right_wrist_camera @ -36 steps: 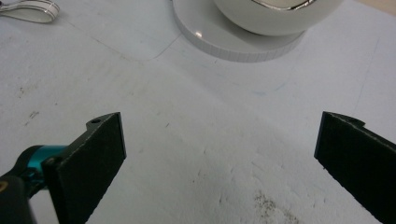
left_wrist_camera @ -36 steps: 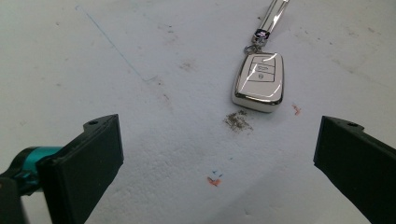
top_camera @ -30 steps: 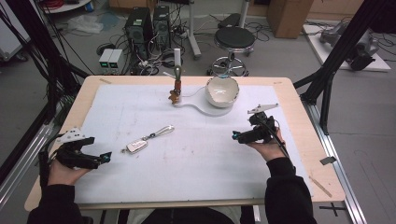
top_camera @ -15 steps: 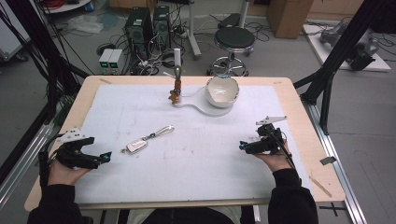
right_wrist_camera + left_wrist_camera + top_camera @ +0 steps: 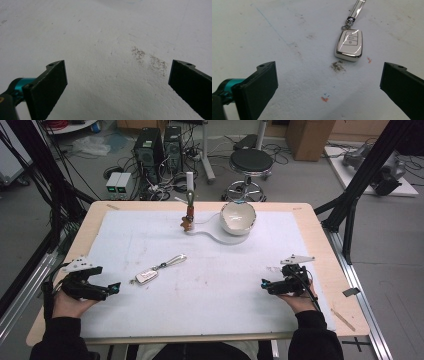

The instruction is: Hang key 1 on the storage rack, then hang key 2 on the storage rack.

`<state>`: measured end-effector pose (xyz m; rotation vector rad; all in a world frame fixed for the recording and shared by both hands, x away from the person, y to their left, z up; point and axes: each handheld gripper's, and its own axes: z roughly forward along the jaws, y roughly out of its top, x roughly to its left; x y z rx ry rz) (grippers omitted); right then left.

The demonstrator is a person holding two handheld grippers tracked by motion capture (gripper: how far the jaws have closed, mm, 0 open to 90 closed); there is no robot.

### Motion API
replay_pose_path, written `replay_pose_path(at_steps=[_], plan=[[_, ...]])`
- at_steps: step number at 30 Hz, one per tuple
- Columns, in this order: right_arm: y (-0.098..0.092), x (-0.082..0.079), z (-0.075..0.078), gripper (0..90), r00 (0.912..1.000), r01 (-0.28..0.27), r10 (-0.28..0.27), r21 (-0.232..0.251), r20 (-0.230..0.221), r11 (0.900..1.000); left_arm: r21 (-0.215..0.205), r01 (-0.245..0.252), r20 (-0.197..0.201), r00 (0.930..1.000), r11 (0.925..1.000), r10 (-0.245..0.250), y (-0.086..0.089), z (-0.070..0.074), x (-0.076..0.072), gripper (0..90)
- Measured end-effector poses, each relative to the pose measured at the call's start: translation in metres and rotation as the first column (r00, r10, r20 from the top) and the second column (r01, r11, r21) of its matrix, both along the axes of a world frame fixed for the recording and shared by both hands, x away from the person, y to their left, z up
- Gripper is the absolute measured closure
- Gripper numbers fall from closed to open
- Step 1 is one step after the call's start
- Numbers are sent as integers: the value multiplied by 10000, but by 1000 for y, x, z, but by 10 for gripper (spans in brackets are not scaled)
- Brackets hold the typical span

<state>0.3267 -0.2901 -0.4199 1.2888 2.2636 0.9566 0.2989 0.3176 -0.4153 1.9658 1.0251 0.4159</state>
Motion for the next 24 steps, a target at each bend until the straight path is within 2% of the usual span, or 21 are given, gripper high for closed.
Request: replay_pose_path(at_steps=[3,12,19,24], plan=[[-3,-5,0,9,9993,195,-192,-95,321,9998,-103,69,-38,10000,9999,-70,-3,2,4,19],[-7,-11,-2,9,9990,113,-111,-42,437,9999,105,460,-48,9989,9989,-460,-15,10,14,18],[-10,-14,-2,9,9988,122,-125,66,473,9999,803,957,-415,9948,9922,-926,-35,10,28,18],[-10,-15,-2,9,9988,122,-127,118,476,9999,1097,1315,-597,9903,9852,-1255,-49,10,36,18]])
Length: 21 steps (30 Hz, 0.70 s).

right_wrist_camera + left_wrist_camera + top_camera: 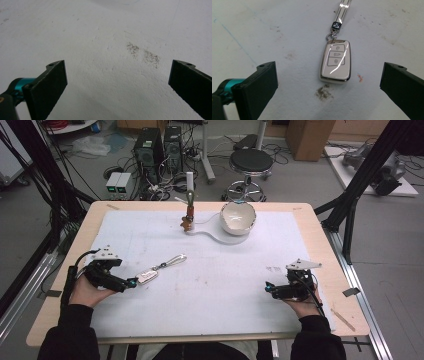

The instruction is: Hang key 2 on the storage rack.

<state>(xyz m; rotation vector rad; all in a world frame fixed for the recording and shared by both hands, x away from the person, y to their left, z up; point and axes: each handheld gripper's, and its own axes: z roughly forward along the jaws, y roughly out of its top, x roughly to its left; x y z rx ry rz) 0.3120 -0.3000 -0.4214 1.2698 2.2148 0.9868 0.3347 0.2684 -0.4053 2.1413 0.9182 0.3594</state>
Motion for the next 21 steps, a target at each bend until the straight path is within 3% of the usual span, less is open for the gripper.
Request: replay_pose_path(at_steps=[12,21], plan=[[-3,-1,1,9,10000,51,-51,47,51,10000,715,722,-318,9970,9948,-700,-34,5,21,19],[-1,0,2,9,9999,119,-120,276,24,9995,892,1061,-590,9931,9904,-1011,-58,6,37,19]])
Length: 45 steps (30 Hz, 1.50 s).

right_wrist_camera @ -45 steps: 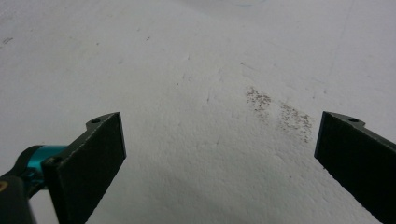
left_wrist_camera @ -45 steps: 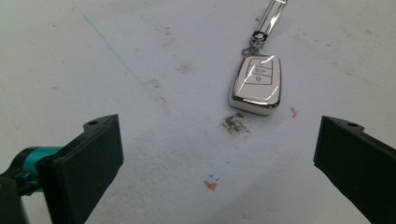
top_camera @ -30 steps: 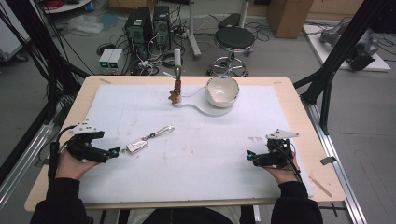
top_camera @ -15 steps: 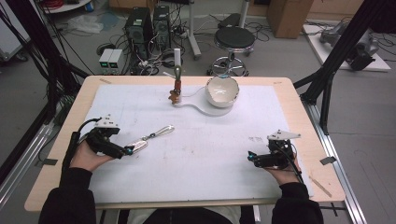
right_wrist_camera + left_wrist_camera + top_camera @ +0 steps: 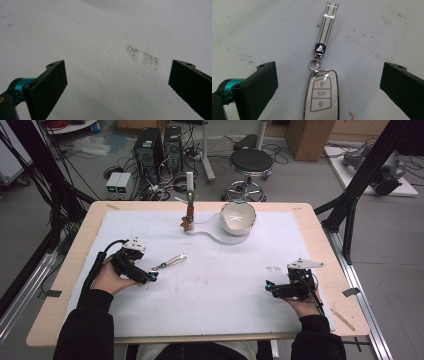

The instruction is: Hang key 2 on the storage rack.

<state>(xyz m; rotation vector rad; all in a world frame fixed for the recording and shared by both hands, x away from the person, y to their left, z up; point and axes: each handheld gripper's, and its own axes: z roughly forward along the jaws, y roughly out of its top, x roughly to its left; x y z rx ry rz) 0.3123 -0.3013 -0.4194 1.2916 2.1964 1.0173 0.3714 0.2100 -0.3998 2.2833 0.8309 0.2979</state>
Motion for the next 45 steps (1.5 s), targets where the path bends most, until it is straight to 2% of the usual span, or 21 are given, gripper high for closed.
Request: replay_pose_path(at_steps=[4,6,9,10,12,18,20,24,26,28,32,34,37,41,42,45], plan=[[-1,0,0,9,10000,14,-14,15,69,10000,-108,159,-36,9999,9998,-160,-7,2,7,20],[-2,1,0,9,9999,36,-36,38,118,10000,-314,286,-39,9996,9991,-287,-11,5,12,31],[-1,1,-2,9,10000,21,-21,-22,48,10000,-302,393,-59,9992,9988,-394,-18,6,17,36],[-1,1,-2,9,10000,23,-23,-55,58,10000,-435,434,-123,9990,9981,-439,-19,5,20,39],[-1,1,-1,9,10000,45,-45,-44,65,10000,-447,362,-416,9984,9983,-381,-21,4,26,44],[-1,0,-2,9,10000,25,-24,-200,67,9998,-335,480,-795,9956,9983,-505,-28,3,40,44],[-1,0,-2,9,10000,19,-18,-193,71,9998,-84,575,-873,9945,9983,-580,-31,2,44,43],[-1,-1,-2,9,10000,47,-46,-167,52,9998,117,751,-945,9928,9971,-737,-41,1,49,44],[-2,-1,-2,9,10000,13,-11,-192,85,9998,506,997,-881,9916,9937,-950,-48,0,51,44],[-3,-1,-3,9,10000,19,-17,-222,72,9998,746,1279,-1017,9875,9890,-1201,-53,-2,55,44],[-3,-2,-3,9,10000,64,-63,-198,49,9998,889,1426,-1121,9848,9858,-1324,-64,-5,62,46],[-4,-2,-3,10,10000,46,-45,-206,62,9998,1079,1655,-1268,9803,9803,-1516,-69,-5,66,79],[-5,-3,-3,9,9999,78,-76,-236,83,9997,1220,1827,-1334,9770,9756,-1663,-75,-6,70,94],[-6,-4,-4,9,9999,80,-79,-215,71,9997,1274,1986,-1415,9734,9718,-1804,-85,-6,77,121],[-7,-5,-4,9,9999,69,-67,-223,75,9997,1509,2166,-1433,9702,9645,-1954,-87,-6,79,136],[-9,-6,-4,9,9998,149,-147,-195,121,9997,1730,2425,-1693,9621,9546,-2137,-91,-8,84,212]])
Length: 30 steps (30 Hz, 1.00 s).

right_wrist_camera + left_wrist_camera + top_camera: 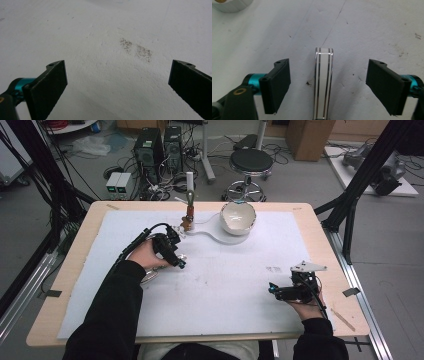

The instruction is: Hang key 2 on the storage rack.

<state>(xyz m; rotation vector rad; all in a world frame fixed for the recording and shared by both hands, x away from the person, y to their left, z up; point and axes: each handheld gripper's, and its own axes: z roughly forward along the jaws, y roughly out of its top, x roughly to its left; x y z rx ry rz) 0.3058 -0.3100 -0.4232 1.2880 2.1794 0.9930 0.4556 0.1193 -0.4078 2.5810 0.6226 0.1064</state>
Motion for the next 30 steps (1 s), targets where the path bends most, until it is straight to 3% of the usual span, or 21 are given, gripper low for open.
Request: replay_pose_path(at_steps=[5,6,8,9,11,14,16,19,24,30], plan=[[-1,-2,0,10,9999,97,-97,7,86,10000,124,-137,-58,9999,9998,138,1,-3,4,300],[-2,-2,0,10,9999,116,-116,-19,52,9999,206,-204,-67,9998,9996,205,2,-4,5,411],[-1,-2,0,10,9999,116,-115,-106,70,9999,404,-272,-212,9994,9988,281,2,-7,6,550],[-1,-3,0,10,9999,120,-118,-159,103,9998,608,-242,-68,9997,9979,247,2,-8,6,600],[-1,-3,-1,10,9997,109,-104,-253,228,9996,609,-345,103,9994,9975,339,2,-7,6,734],[1,-4,-1,10,9997,100,-94,-280,243,9996,702,-373,441,9984,9968,342,3,-6,6,740],[1,-4,-1,10,9996,46,-36,-322,290,9995,724,-391,884,9956,9966,326,5,-3,5,741],[0,-4,-1,10,9996,63,-54,-312,280,9995,918,-476,1960,9802,9946,288,9,5,3,740],[1,-4,-1,10,9994,55,-43,-356,341,9994,237,-852,2133,9738,9961,782,23,19,4,741],[0,-4,-1,10,9994,10,1,-337,344,9994,-729,-1432,1973,9680,9870,1550,42,36,5,741]])
